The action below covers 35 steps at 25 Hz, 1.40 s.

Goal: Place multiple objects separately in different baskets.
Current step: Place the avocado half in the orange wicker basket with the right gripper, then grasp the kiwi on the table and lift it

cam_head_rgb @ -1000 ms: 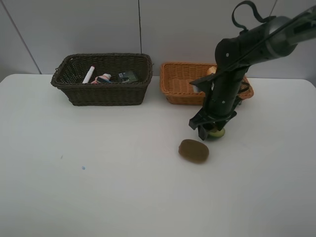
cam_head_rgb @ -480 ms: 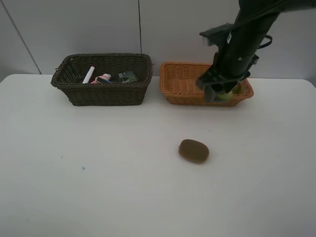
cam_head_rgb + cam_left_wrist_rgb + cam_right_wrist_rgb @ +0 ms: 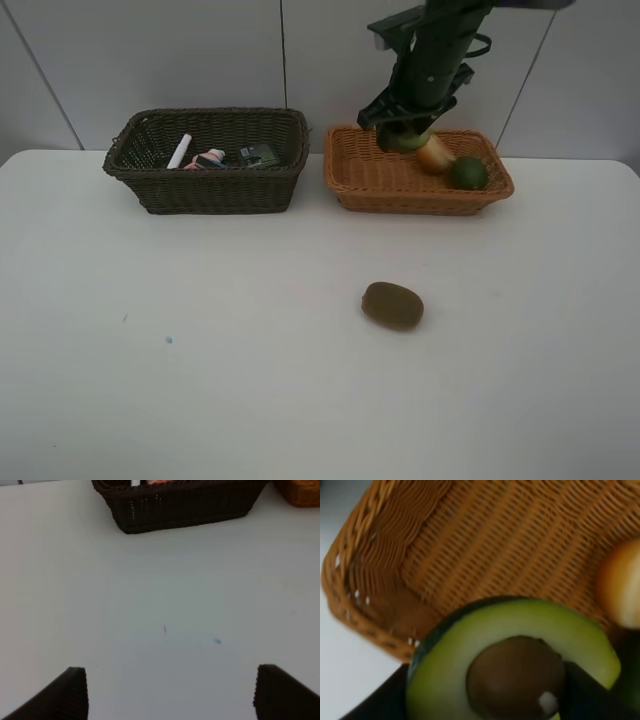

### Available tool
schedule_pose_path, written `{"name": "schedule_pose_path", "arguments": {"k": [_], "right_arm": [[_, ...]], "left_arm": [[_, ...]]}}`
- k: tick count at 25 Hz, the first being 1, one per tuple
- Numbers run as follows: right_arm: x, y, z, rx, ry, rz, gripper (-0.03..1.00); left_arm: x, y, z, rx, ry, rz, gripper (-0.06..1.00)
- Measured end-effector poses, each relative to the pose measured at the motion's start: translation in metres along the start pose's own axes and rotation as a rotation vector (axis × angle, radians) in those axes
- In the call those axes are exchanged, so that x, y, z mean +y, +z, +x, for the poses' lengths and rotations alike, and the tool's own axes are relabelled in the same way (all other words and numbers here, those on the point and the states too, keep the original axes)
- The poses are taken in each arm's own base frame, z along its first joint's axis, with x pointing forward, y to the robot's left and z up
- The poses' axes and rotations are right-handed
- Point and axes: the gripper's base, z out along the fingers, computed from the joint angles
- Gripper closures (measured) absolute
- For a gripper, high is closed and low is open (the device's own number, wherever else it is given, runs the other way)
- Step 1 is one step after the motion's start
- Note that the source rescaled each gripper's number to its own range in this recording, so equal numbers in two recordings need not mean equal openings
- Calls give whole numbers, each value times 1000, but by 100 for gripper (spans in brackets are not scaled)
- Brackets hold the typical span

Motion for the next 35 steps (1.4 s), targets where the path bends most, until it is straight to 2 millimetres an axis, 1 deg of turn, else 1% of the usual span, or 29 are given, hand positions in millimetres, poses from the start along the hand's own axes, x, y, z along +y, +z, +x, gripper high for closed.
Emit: {"name": "schedule_pose_path", "arguments": {"k": [3,4,6,7,8,10,12,15,20,22,24,28,30,34,35], "right_arm": [[3,19,-3,17,-4,-3,78],[3,21,-3,19,-4,-2,68],[2,22,-3,19,-8,2,26],[2,21,-4,17,-8,5,14],[2,21,-4,15,-6,6,6],[2,21,-4,20,5,6,-1],[2,20,-2,37,13,5,-3],[0,10,0,60,19,6,-3],[-4,-20,8,125,35,0,-3],[-3,-29,10,126,50,-19,-3],[0,-38,16,126,66,-56,-3],[10,-48,43,185,89,-133,-3],[18,-51,62,233,86,-158,-3],[40,-60,99,311,34,-181,-3],[47,-62,105,302,12,-185,-3]], "left_arm": [[0,0,0,0,0,0,14],[0,0,0,0,0,0,14],[0,0,0,0,0,0,14],[0,0,0,0,0,0,14],[0,0,0,0,0,0,14],[0,0,0,0,0,0,14],[0,0,0,0,0,0,14],[0,0,0,0,0,0,14],[0,0,0,0,0,0,14],[0,0,0,0,0,0,14],[0,0,0,0,0,0,14],[0,0,0,0,0,0,14],[0,0,0,0,0,0,14],[0,0,0,0,0,0,14],[0,0,0,0,0,0,14]]}}
